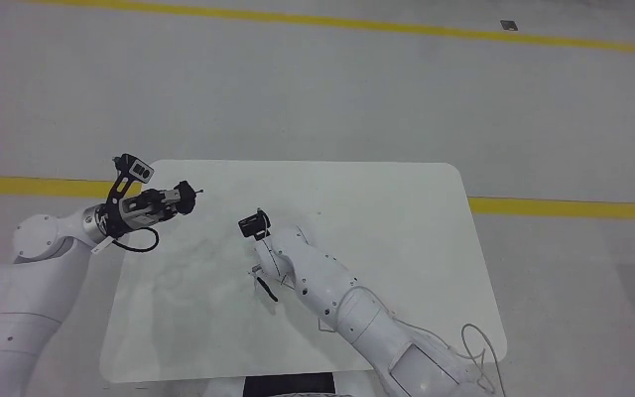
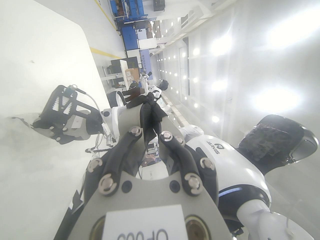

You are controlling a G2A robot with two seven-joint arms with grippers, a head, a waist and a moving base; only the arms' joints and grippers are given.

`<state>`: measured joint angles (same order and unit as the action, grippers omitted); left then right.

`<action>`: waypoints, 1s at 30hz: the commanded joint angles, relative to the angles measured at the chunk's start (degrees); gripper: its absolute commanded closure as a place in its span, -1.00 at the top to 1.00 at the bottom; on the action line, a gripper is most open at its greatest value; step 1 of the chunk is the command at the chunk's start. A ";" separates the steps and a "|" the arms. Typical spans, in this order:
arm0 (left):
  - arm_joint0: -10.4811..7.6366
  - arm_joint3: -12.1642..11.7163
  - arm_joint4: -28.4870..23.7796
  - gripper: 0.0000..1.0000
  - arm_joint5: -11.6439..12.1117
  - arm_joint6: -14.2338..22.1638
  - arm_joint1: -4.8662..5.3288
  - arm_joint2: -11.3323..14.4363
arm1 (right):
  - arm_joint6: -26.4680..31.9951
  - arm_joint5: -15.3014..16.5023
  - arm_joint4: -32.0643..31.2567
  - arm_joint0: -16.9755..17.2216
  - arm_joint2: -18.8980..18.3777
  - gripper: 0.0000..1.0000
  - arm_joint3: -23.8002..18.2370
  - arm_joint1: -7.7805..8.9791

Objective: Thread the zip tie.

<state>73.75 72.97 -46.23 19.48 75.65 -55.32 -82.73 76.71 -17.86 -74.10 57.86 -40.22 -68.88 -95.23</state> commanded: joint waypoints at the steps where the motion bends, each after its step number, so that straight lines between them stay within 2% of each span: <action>1: 0.00 0.00 0.00 -1.00 0.00 0.00 0.00 0.00 | 0.53 0.61 -0.34 1.13 -1.07 -1.00 -2.38 0.48; 5: 0.00 0.00 0.00 -1.00 0.00 0.00 0.00 0.00 | 0.36 2.02 1.33 3.83 -4.36 -1.00 -8.46 1.43; 10: 0.00 0.00 0.00 -1.00 0.00 0.00 0.00 0.00 | -3.46 6.18 7.47 9.43 -11.59 -1.00 -18.64 3.15; 14: 0.00 0.00 0.00 -1.00 0.00 0.00 0.00 0.00 | -10.18 9.71 15.03 15.32 -18.11 -1.00 -26.57 4.36; 18: 0.00 0.00 0.00 -1.00 0.00 0.00 0.00 0.00 | -15.89 13.79 22.17 19.73 -22.22 -1.00 -31.02 5.13; 20: 0.00 0.00 0.00 -1.00 0.00 0.00 0.00 0.00 | -17.41 15.90 25.25 21.21 -23.67 -1.00 -32.06 5.46; 30: 0.00 0.00 0.00 -1.00 0.00 0.00 0.00 0.00 | -17.41 15.90 25.25 21.21 -23.67 -1.00 -32.06 5.46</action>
<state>73.75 72.97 -46.23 19.48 75.65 -55.32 -82.73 59.31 -1.97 -48.85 79.07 -63.89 -100.93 -89.77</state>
